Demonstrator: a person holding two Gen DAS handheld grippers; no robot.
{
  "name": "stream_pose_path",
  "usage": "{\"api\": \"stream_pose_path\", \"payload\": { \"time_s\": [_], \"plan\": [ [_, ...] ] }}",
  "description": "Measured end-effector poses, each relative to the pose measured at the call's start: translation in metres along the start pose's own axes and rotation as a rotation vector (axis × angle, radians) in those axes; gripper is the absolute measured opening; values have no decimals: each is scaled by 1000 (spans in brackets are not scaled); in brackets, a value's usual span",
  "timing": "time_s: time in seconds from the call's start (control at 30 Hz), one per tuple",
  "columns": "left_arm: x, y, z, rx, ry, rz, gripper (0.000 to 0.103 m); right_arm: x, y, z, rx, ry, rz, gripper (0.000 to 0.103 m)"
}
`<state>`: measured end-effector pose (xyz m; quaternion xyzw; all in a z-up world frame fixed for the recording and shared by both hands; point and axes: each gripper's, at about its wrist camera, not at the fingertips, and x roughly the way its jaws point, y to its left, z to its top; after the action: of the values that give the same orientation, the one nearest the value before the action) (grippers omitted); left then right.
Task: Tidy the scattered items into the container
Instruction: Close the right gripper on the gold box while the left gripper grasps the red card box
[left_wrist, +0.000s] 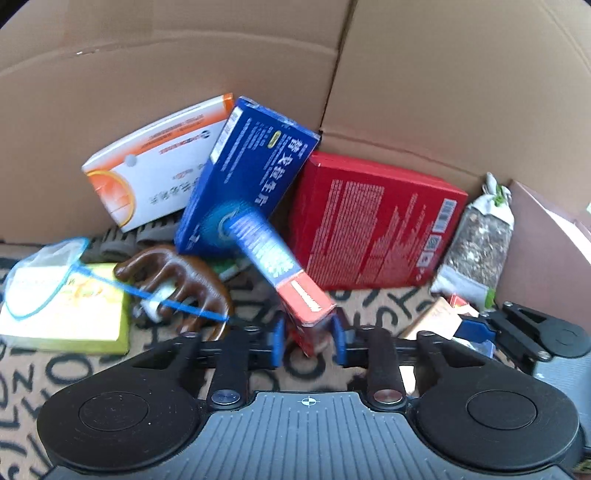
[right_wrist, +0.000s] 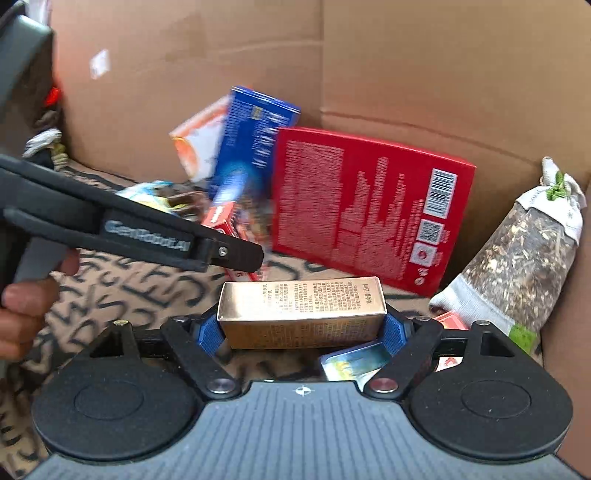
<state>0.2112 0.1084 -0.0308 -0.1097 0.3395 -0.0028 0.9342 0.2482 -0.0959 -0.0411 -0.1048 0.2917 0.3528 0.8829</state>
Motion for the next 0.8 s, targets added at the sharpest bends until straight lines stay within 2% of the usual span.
{"api": "stream_pose_path", "payload": {
  "time_s": [0.07, 0.23, 0.33, 0.47, 0.5, 0.53, 0.6, 0.7, 0.8],
  "plan": [
    [-7, 3, -7, 7, 5, 7, 15, -13, 8, -7, -2, 1, 19, 85],
    [-26, 12, -32, 14, 20, 38, 14, -37, 37, -31, -19, 8, 43, 85],
    [-48, 21, -53, -9, 24, 29, 14, -50, 44, -44, -15, 16, 32, 85],
    [-76, 20, -76, 24, 28, -6, 15, -77, 45, -64, 17, 22, 10, 85],
    [-81, 18, -80, 35, 36, -20, 26, -81, 44, -68, 26, 23, -14, 85],
    [-84, 16, -85, 49, 47, -26, 41, -86, 42, -72, 34, 23, -37, 86],
    [-93, 11, -93, 88, 46, 0, 56, -89, 37, -78, 66, 24, -65, 88],
    [-95, 3, -102, 127, 41, 39, 61, -98, 34, -86, 110, 27, -100, 88],
    [-98, 3, -103, 118, 37, 43, 66, -108, 35, -92, 133, 31, -126, 89]
  ]
}}
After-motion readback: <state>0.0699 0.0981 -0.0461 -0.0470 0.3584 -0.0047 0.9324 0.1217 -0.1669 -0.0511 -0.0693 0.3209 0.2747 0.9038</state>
